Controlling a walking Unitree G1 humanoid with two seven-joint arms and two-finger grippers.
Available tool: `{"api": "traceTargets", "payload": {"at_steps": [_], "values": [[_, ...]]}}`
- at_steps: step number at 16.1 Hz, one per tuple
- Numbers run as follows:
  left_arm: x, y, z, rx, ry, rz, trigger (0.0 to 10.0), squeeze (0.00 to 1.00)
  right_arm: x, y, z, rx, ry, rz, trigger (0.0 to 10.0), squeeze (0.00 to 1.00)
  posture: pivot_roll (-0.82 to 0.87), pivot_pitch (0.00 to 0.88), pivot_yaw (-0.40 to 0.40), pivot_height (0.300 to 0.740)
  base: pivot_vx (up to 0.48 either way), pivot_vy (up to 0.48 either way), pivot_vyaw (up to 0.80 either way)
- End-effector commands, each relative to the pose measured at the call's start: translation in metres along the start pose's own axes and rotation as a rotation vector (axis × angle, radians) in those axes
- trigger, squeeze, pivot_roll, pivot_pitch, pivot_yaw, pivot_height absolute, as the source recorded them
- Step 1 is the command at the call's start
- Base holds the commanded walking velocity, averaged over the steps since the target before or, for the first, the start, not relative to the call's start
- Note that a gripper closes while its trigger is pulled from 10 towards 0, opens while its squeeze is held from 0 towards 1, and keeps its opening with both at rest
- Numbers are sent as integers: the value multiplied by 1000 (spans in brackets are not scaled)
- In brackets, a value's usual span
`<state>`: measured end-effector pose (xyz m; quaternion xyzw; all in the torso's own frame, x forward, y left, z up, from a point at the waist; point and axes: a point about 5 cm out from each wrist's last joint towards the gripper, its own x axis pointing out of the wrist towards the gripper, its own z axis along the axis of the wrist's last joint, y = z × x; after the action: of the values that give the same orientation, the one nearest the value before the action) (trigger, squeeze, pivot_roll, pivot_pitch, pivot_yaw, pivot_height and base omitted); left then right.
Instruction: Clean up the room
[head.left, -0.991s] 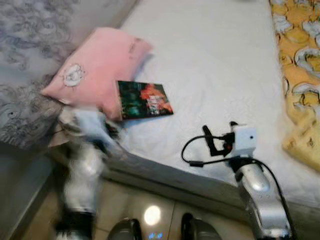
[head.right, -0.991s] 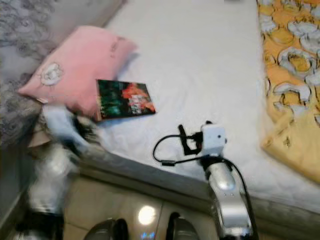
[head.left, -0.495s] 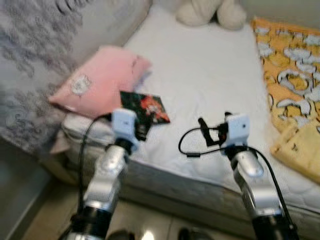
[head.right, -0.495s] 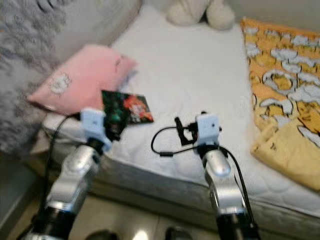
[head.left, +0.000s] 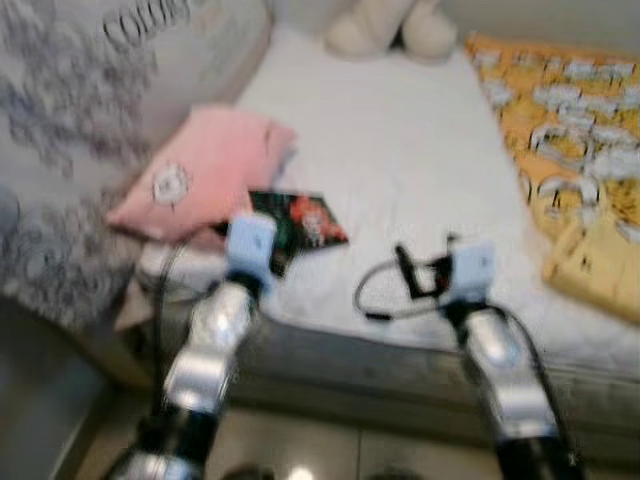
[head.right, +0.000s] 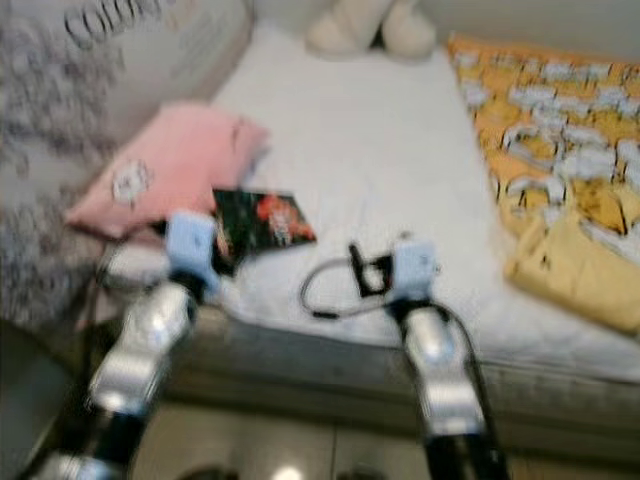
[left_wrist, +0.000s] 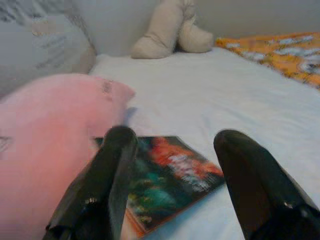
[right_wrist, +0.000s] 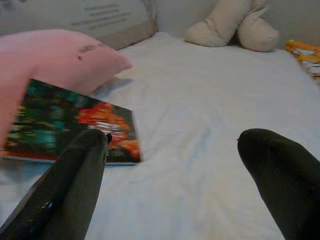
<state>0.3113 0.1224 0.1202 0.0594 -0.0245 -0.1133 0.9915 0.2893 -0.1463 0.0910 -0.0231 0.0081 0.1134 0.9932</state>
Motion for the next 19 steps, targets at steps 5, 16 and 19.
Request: {"api": "traceTargets", "payload": {"at_steps": [5, 16, 19], "values": [[14, 16, -3, 0, 42, 115, 10000, 0, -5, -12, 1, -12, -10, -10, 10000, 0, -61, 31, -12, 740, 0, 0, 0], [32, 17, 11, -38, -6, 97, 10000, 0, -11, -11, -1, -7, -6, 2, 10000, 0, -63, 35, -23, 740, 23, 393, -119], [38, 15, 17, -2, -20, 86, 10000, 0, -11, -11, -1, -11, 3, 8, 10000, 0, -65, 49, -23, 740, 110, 391, 0]]}}
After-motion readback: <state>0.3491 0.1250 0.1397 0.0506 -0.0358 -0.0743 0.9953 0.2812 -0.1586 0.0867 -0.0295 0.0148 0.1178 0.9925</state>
